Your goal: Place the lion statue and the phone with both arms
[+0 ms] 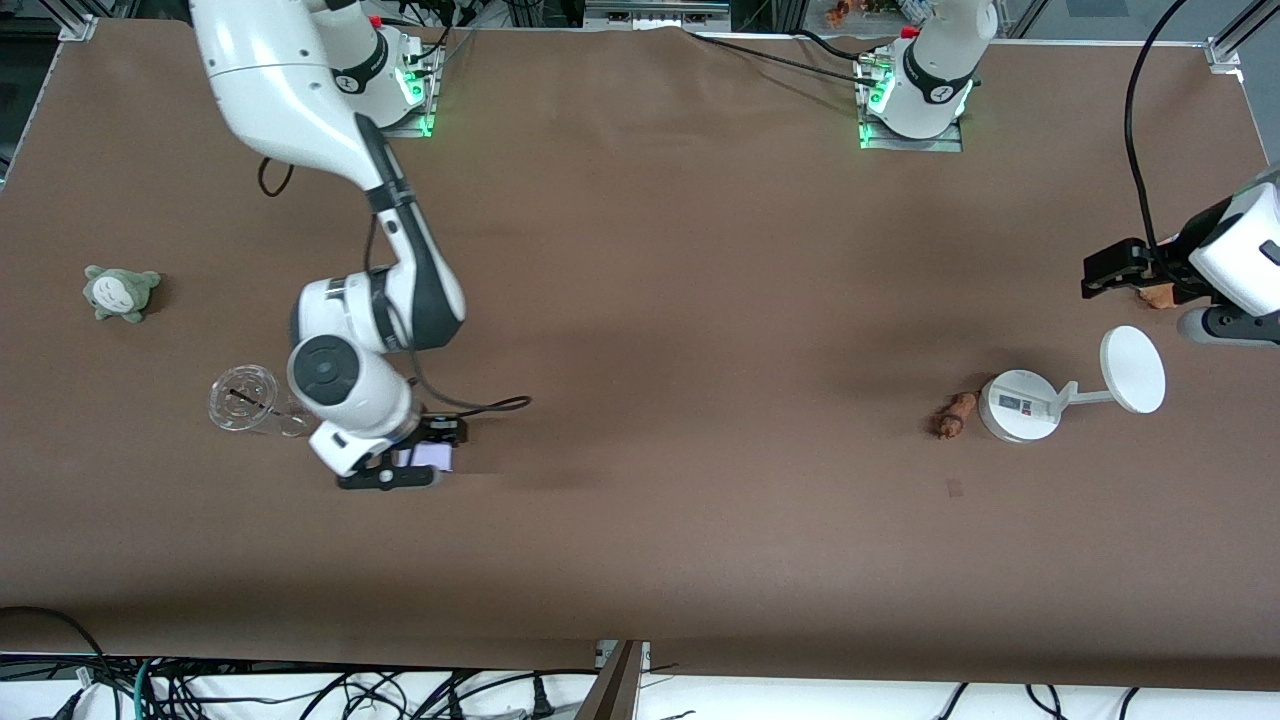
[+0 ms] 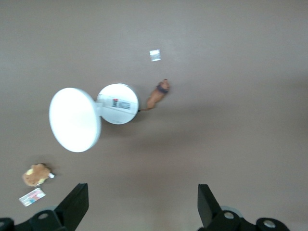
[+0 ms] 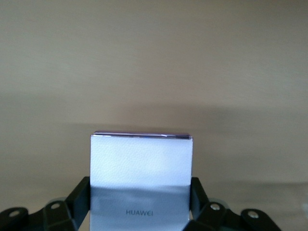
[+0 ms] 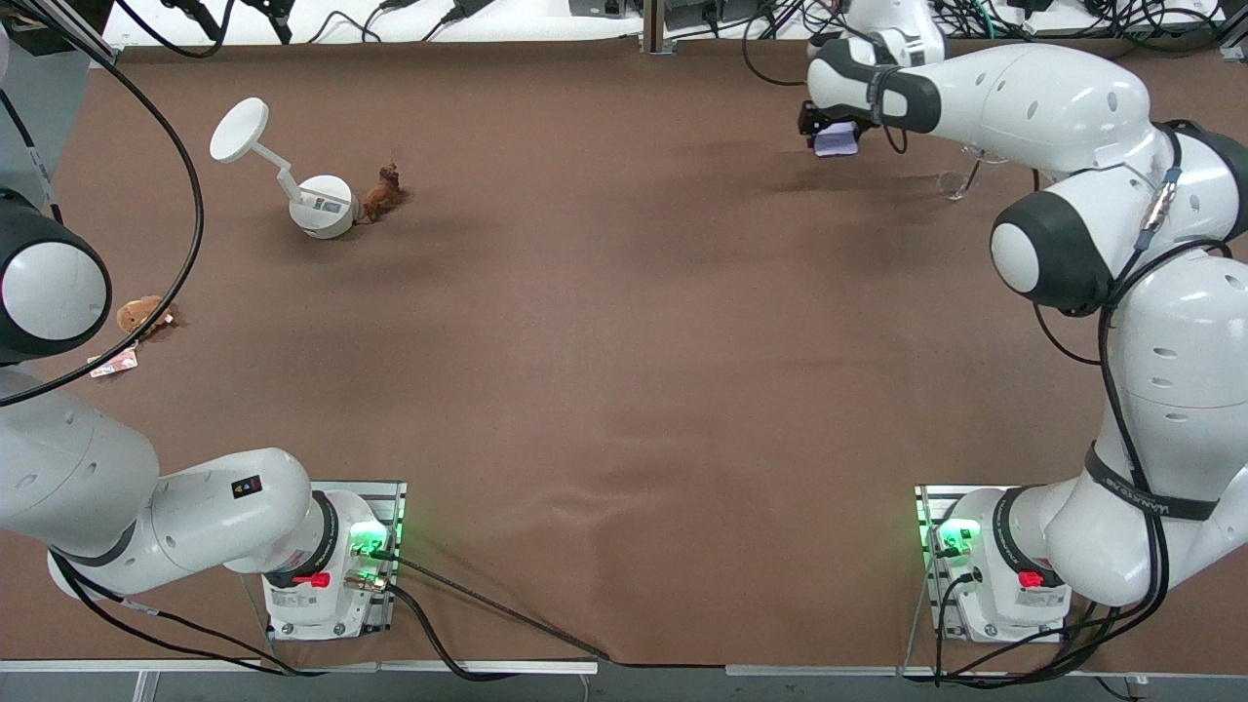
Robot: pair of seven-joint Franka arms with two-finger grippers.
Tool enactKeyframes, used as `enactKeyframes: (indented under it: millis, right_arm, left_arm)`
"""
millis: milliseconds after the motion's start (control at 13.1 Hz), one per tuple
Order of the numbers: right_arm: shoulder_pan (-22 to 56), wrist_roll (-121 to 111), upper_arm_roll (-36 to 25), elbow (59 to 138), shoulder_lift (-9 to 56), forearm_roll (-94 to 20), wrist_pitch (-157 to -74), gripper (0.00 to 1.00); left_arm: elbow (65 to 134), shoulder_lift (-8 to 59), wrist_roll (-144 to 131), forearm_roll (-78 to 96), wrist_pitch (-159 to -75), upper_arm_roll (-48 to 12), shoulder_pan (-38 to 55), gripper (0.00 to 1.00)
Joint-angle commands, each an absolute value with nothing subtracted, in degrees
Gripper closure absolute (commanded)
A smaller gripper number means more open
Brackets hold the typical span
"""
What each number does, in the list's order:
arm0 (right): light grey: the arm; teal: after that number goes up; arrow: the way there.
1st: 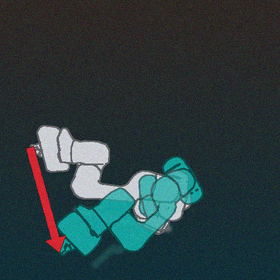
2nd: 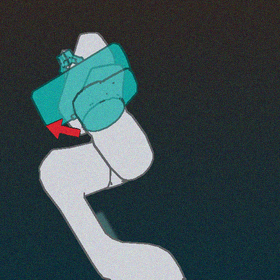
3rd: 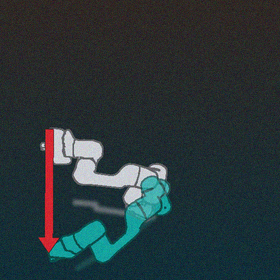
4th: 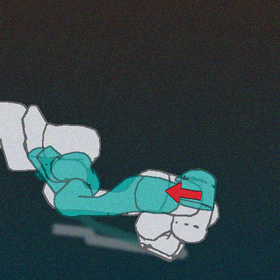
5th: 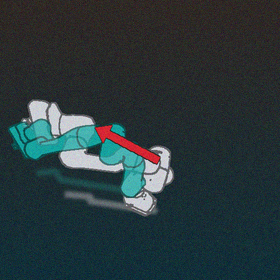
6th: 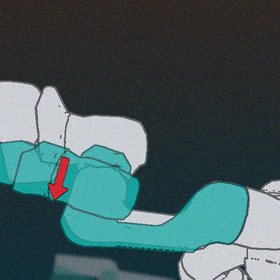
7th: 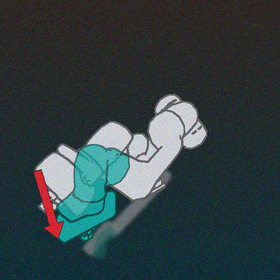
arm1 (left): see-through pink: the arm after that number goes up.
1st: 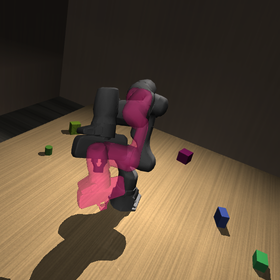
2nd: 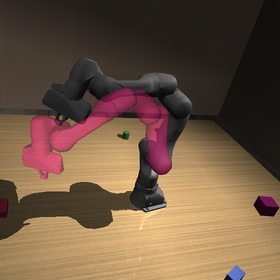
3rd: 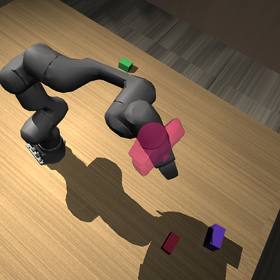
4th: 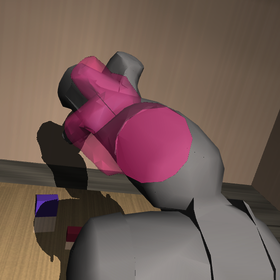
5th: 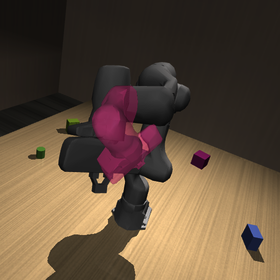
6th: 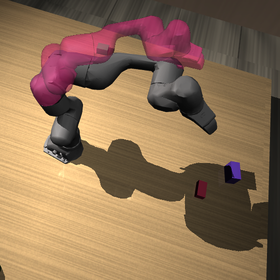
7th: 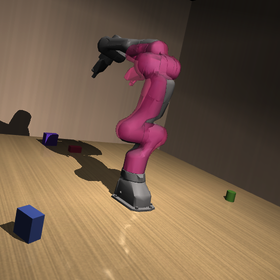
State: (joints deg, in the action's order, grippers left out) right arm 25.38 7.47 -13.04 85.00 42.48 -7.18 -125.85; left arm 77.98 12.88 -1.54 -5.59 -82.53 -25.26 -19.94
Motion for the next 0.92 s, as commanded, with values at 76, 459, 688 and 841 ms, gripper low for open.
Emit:
enactKeyframes:
  millis: [76, 459, 688, 841]
  right_arm:
    - [21.1, 4.4, -12.3, 86.4, 42.4, -8.3, -122.6, 0.62]
    - [18.8, 4.0, -12.1, 87.3, 43.9, -8.3, -122.5, 0.62]
    - [18.6, 4.0, -12.1, 87.3, 45.4, -8.3, -123.2, 0.61]
    - [18.6, 4.0, -12.1, 87.3, 45.8, -8.3, -123.2, 0.41]
  left_arm:
    - [82.4, 8.4, -0.1, 1.9, -84.3, -0.7, -0.7, 0.0]
    - [100.6, -4.4, -0.4, 1.5, -99.8, 1.8, 2.0, 0.0]
    - [95.9, -2.0, -0.5, -2.3, -93.2, 0.6, 2.0, 0.0]
    - [91.8, 1.0, -0.6, -2.2, -92.0, 0.5, 2.0, 0.0]
